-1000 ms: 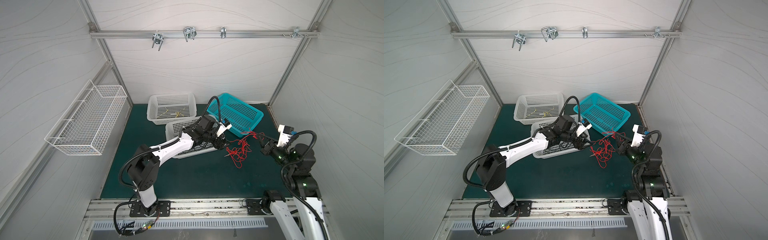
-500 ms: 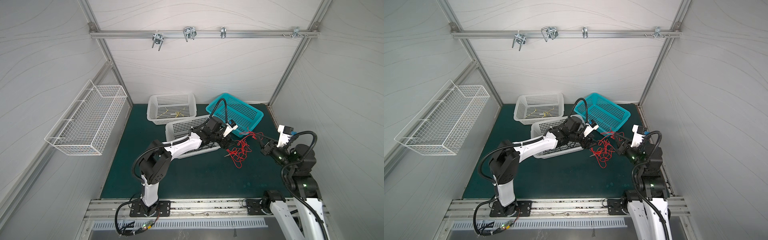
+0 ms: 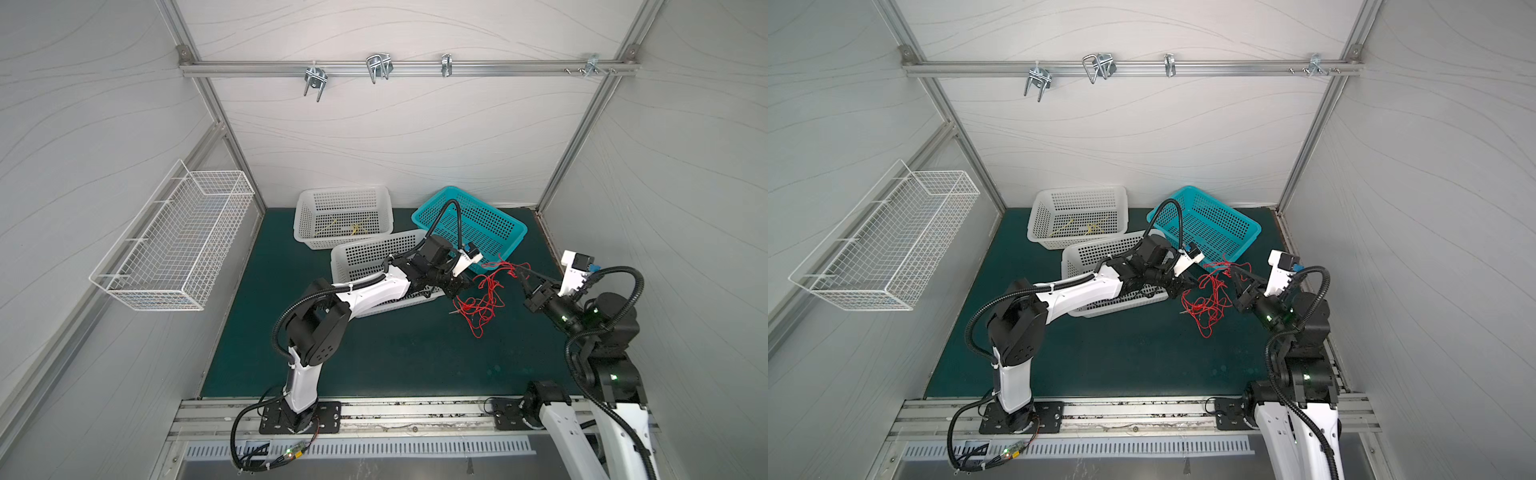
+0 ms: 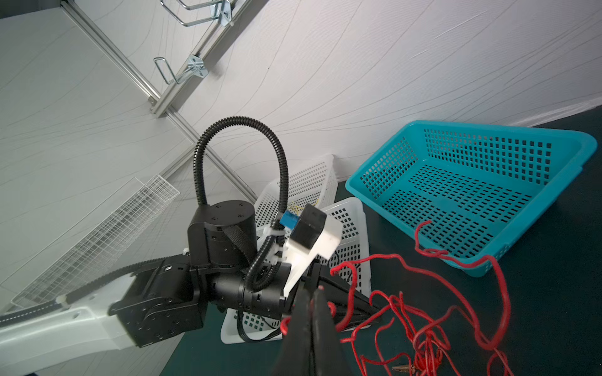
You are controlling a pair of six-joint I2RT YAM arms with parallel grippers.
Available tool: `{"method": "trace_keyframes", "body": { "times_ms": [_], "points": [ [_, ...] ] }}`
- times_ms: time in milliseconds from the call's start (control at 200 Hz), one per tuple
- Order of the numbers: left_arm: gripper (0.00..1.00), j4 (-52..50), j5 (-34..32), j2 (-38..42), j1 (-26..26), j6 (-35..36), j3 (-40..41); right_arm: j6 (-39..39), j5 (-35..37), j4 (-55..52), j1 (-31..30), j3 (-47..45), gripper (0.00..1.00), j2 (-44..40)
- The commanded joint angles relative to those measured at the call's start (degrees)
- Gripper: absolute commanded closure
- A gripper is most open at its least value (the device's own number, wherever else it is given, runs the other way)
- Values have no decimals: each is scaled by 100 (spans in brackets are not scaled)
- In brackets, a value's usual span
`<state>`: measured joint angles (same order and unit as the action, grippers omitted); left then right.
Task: Untangle and sort cables by color
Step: Untie the cable.
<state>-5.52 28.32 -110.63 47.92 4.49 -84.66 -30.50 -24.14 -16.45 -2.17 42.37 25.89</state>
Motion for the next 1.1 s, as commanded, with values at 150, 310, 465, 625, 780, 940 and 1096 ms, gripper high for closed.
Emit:
{"method": "trace_keyframes", "body": {
  "times_ms": [150, 310, 465, 625, 780, 940, 1096],
  "points": [
    [100, -302, -431, 484, 36, -205, -787, 167, 859, -557, -18, -79, 100, -28],
    [100, -786, -1208, 863, 35, -190, -1094, 74, 1516, -813, -24, -433, 100, 25],
    [100, -974, -1716, 1360, 35, 0, -1098, -156, 2178, -1114, -15, -744, 100, 134],
    [100, -1098, -2220, 1892, 34, 245, -1052, -352, 2811, -1396, -19, -965, 100, 266],
    [100, -1146, -2722, 2366, 40, 449, -1035, -439, 3183, -1528, -20, -1105, 100, 383],
    [100, -1086, -3052, 2755, 39, 618, -1052, -441, 3216, -1466, -15, -1222, 100, 465],
    [100, -983, -3104, 2906, 24, 658, -1028, -291, 3048, -1393, -15, -1224, 100, 514]
  ]
}}
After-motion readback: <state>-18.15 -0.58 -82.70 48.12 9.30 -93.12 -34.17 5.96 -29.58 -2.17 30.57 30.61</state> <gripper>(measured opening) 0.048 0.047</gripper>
